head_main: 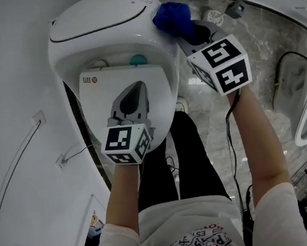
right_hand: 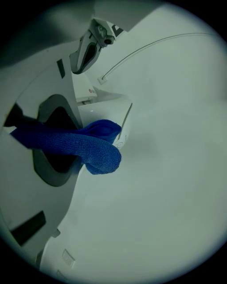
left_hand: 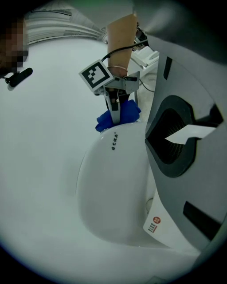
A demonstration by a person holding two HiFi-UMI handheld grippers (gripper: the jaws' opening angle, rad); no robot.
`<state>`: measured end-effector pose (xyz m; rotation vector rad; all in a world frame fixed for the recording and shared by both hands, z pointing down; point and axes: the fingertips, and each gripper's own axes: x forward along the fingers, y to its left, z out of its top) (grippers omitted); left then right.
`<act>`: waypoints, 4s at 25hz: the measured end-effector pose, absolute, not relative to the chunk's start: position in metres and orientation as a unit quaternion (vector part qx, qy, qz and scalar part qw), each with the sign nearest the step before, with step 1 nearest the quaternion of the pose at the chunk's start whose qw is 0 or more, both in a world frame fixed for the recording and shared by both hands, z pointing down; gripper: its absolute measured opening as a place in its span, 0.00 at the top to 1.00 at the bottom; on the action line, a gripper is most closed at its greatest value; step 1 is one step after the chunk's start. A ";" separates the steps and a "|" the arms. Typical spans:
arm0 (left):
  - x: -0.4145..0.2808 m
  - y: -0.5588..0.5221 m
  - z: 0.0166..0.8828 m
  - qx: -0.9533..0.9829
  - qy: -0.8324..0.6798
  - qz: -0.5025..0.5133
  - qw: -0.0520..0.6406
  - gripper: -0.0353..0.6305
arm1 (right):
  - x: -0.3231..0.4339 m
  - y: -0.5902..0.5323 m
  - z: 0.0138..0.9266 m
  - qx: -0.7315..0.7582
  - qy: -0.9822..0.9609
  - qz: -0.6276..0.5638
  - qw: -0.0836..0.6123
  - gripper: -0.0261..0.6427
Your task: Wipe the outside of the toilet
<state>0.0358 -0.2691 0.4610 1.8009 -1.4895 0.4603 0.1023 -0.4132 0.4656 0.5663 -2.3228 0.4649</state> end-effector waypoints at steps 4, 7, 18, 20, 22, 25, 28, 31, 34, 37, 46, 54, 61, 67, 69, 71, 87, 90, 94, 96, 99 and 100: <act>0.040 -0.260 0.479 0.706 -0.567 0.187 0.381 0.94 | 0.108 -0.398 0.487 0.210 -0.902 0.176 0.334 0.85; 0.047 -0.257 0.489 0.717 -0.552 0.195 0.378 0.94 | 0.118 -0.384 0.506 0.211 -0.896 0.194 0.338 0.85; 0.080 -0.242 0.510 0.745 -0.513 0.218 0.367 0.94 | 0.146 -0.311 0.578 0.202 -0.872 0.257 0.363 0.85; 0.084 -0.233 0.514 0.751 -0.504 0.221 0.366 0.94 | 0.149 -0.295 0.592 0.196 -0.868 0.265 0.372 0.85; 0.089 -0.225 0.518 0.757 -0.495 0.222 0.365 0.94 | 0.152 -0.282 0.604 0.193 -0.864 0.273 0.378 0.85; 0.095 -0.218 0.519 0.765 -0.482 0.224 0.364 0.94 | 0.155 -0.259 0.617 0.192 -0.858 0.290 0.377 0.85; 0.102 -0.217 0.516 0.783 -0.469 0.233 0.337 0.94 | 0.161 -0.236 0.632 0.199 -0.852 0.305 0.376 0.85; 0.108 -0.211 0.514 0.798 -0.453 0.232 0.321 0.94 | 0.166 -0.210 0.646 0.214 -0.843 0.319 0.377 0.85; 0.110 -0.195 0.518 0.804 -0.443 0.235 0.321 0.94 | 0.166 -0.177 0.653 0.216 -0.835 0.334 0.381 0.85; 0.112 -0.175 0.520 0.808 -0.434 0.239 0.318 0.94 | 0.170 -0.151 0.657 0.220 -0.829 0.343 0.383 0.85; 0.120 -0.118 0.526 0.818 -0.409 0.244 0.322 0.94 | 0.171 -0.087 0.666 0.229 -0.812 0.363 0.395 0.85; 0.125 -0.068 0.506 0.802 -0.450 0.219 0.327 0.94 | 0.169 -0.016 0.669 0.203 -0.808 0.361 0.420 0.85; 0.112 -0.015 0.506 0.770 -0.506 0.183 0.343 0.94 | 0.160 0.017 0.671 0.200 -0.806 0.360 0.424 0.85; 0.101 0.047 0.513 0.761 -0.519 0.187 0.340 0.94 | 0.146 0.066 0.673 0.185 -0.808 0.364 0.424 0.85; 0.087 0.066 0.518 0.751 -0.531 0.181 0.348 0.94 | 0.137 0.082 0.674 0.183 -0.810 0.361 0.425 0.85; 0.073 0.087 0.525 0.736 -0.543 0.173 0.365 0.94 | 0.127 0.096 0.676 0.180 -0.810 0.360 0.425 0.85; -0.028 0.240 0.559 0.698 -0.557 0.170 0.417 0.94 | 0.065 0.156 0.680 0.307 -0.763 0.409 0.395 0.85; -0.055 0.265 0.568 0.691 -0.554 0.178 0.427 0.94 | 0.041 0.174 0.678 0.314 -0.759 0.412 0.395 0.85; -0.090 0.288 0.572 0.681 -0.561 0.179 0.436 0.94 | -0.006 0.197 0.670 0.294 -0.771 0.414 0.385 0.85; -0.104 0.296 0.571 0.676 -0.562 0.178 0.443 0.94 | -0.021 0.200 0.665 0.303 -0.765 0.424 0.377 0.85; -0.125 0.308 0.571 0.667 -0.567 0.179 0.449 0.94 | -0.043 0.206 0.654 0.300 -0.764 0.445 0.358 0.85; -0.132 0.312 0.570 0.662 -0.572 0.177 0.450 0.94 | -0.051 0.208 0.651 0.294 -0.767 0.445 0.356 0.85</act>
